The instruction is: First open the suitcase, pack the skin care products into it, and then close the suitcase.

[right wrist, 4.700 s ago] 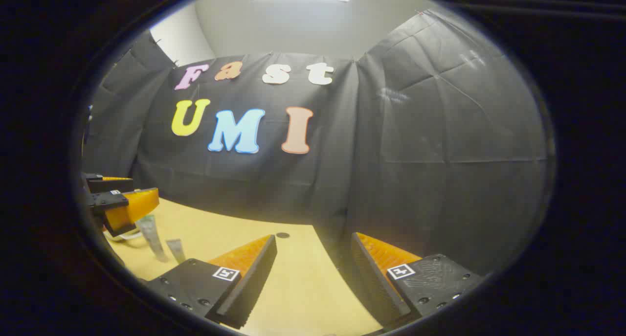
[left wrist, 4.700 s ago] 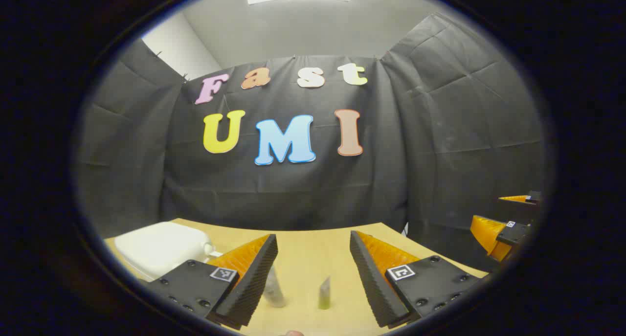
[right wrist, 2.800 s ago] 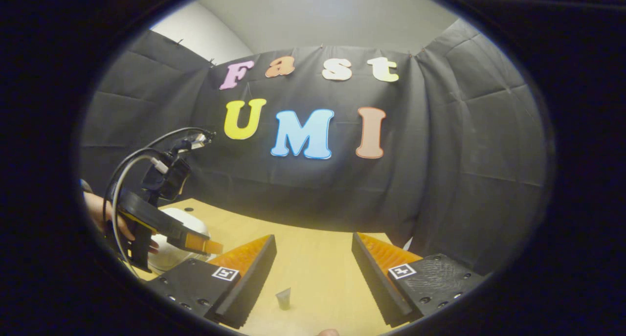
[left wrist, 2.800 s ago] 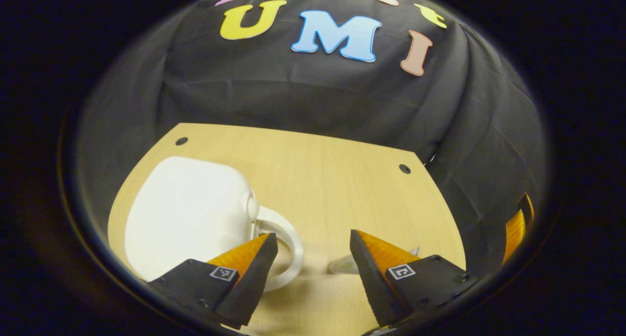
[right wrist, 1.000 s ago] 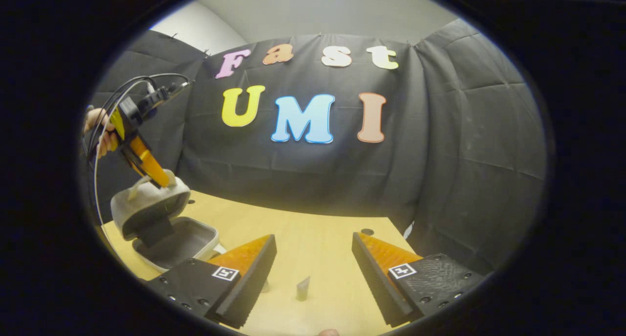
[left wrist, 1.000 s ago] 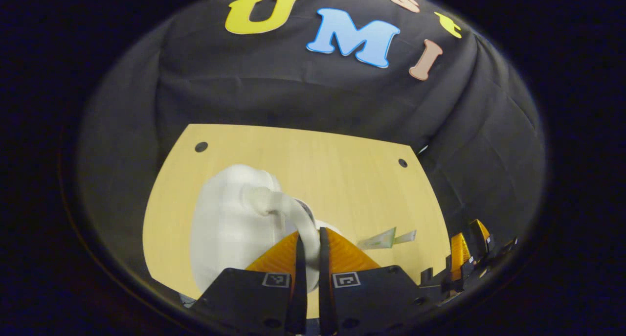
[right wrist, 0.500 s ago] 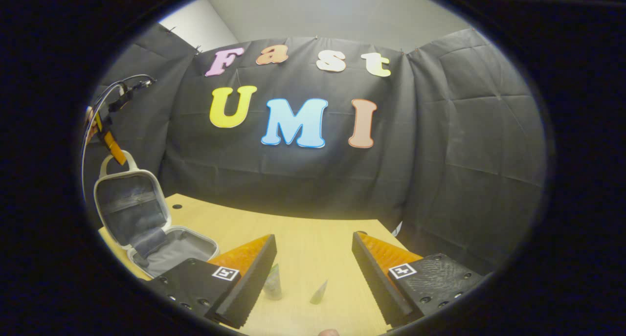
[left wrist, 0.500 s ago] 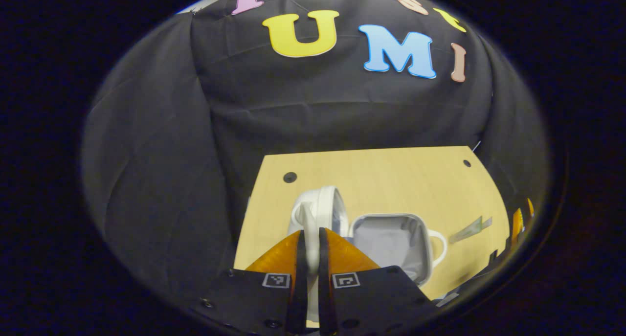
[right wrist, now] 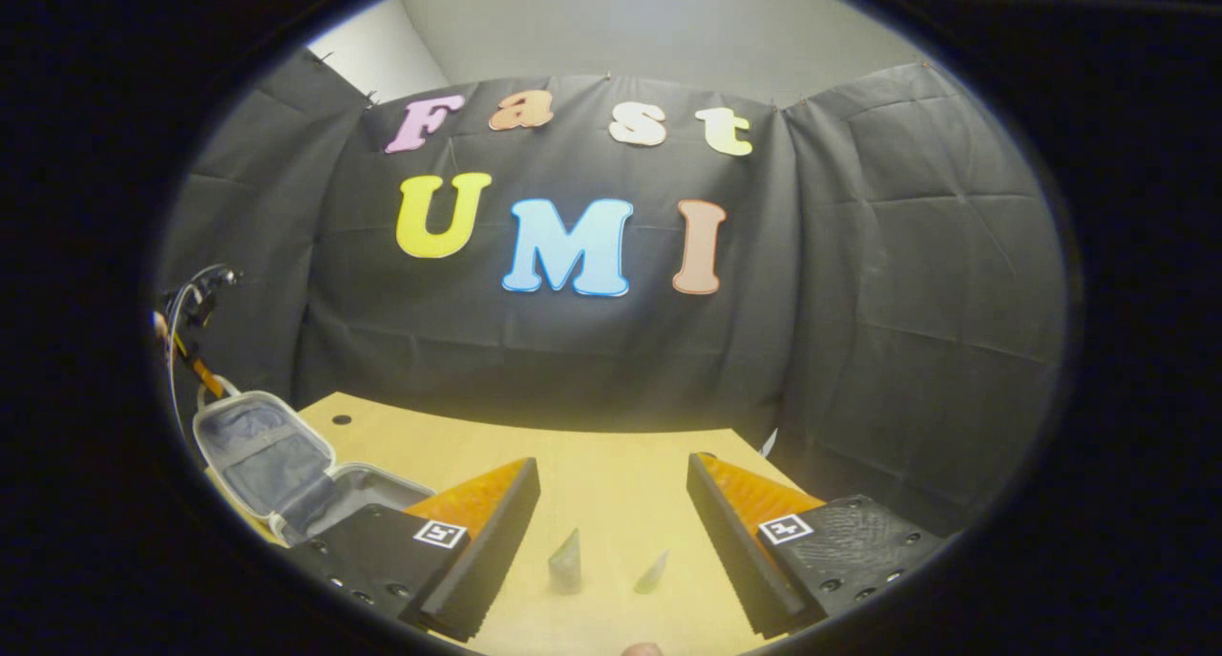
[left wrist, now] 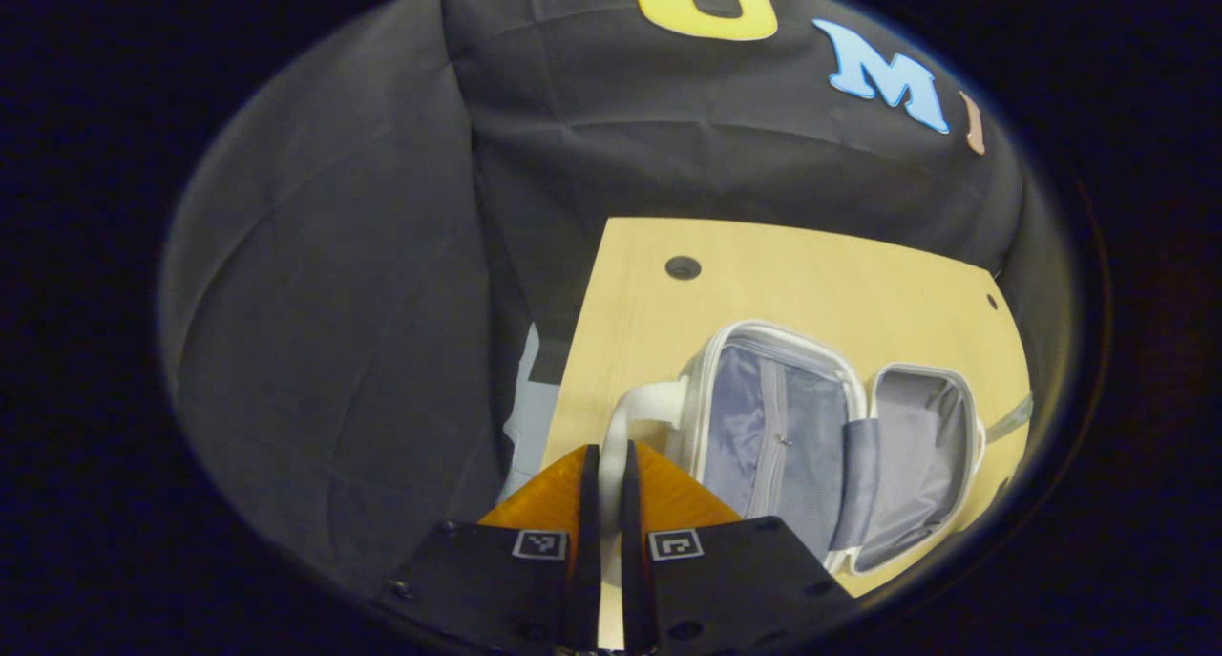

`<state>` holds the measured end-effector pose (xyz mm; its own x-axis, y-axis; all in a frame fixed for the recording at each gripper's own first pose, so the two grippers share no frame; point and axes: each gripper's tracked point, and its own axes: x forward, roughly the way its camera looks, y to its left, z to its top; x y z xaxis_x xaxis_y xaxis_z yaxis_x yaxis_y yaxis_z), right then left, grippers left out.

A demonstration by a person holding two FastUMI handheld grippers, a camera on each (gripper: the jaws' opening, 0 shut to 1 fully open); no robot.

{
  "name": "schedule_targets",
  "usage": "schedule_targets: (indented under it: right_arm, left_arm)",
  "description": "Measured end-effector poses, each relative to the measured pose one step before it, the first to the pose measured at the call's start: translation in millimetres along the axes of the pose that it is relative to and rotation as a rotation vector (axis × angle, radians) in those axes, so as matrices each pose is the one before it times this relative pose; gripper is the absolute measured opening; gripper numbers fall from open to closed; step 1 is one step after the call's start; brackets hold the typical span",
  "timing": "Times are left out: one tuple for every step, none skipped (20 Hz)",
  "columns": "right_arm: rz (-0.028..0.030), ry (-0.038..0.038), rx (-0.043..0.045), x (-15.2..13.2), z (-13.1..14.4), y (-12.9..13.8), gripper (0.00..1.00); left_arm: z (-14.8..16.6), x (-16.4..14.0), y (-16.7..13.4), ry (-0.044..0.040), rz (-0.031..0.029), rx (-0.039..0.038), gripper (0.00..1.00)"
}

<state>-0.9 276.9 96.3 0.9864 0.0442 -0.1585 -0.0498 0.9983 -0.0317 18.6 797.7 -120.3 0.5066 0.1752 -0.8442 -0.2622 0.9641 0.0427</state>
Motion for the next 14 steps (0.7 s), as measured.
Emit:
schedule_targets:
  right_arm:
    - [0.00196,-0.00518,-0.00819,1.22,2.97,2.52,0.94]
    - [-0.00067,-0.00046,-0.01068,1.01,1.57,1.36,0.94]
    - [-0.00384,0.00022,-0.0103,0.15,1.65,-0.7,0.94]
    - [-0.00373,0.00243,-0.00881,-0.12,0.88,-0.94,0.94]
    - [-0.00152,0.00927,-0.00786,0.45,-2.83,-1.29,0.94]
    - [0.00156,0.01366,-0.00296,-0.7,-3.82,-1.57,0.94]
    - [-0.00016,0.01215,0.00067,-0.99,-2.8,-2.3,0.94]
    - [-0.00542,0.00926,0.00191,-0.92,-1.24,-3.21,0.94]
    - [-0.01245,0.00426,0.00097,-2.04,-1.03,-5.65,0.94]
    - [-0.01369,0.00032,-0.00046,-2.6,-0.11,-5.49,0.94]
    - [-0.00723,-0.00516,0.00083,-0.92,1.3,-3.36,0.94]
    - [-0.00509,-0.00596,0.00208,-1.31,0.04,-3.33,0.94]
    - [-0.00148,-0.00032,0.00189,0.21,-1.04,-2.75,0.94]
    - [0.00318,0.00426,0.00484,0.0,-3.6,-3.16,0.94]
  left_arm:
    - [-11.22,14.83,6.89,0.0175,-0.00198,0.00057,0.17]
    - [-10.64,13.07,4.62,0.01665,-0.00395,0.00161,0.17]
    - [-11.0,13.64,4.7,0.0196,-0.00054,-0.00364,0.17]
    - [-8.05,11.88,4.0,0.0168,0.00615,-0.01166,0.17]
    - [-4.99,12.53,1.56,0.00722,-0.00578,-0.02123,0.17]
    - [-3.03,10.59,2.39,-0.0016,-0.01094,-0.02207,0.17]
    - [-1.92,3.23,5.87,-0.00163,-0.00148,-0.01865,0.17]
    - [-0.95,2.54,5.08,-0.00188,0.00807,-0.01509,0.18]
    - [-3.34,2.1,4.43,0.00302,0.01406,-0.01601,0.21]
    - [-3.07,2.13,3.64,0.00635,0.01076,-0.01323,0.21]
    - [0.92,0.86,1.5,-0.00937,0.01233,-0.00914,0.28]
    - [3.77,-2.44,1.54,-0.0277,0.01634,-0.00314,0.34]
    - [2.98,-3.1,-1.93,-0.03685,0.00763,-0.00404,0.42]
    - [5.97,-6.27,-2.08,-0.04084,0.00918,-0.00102,0.56]
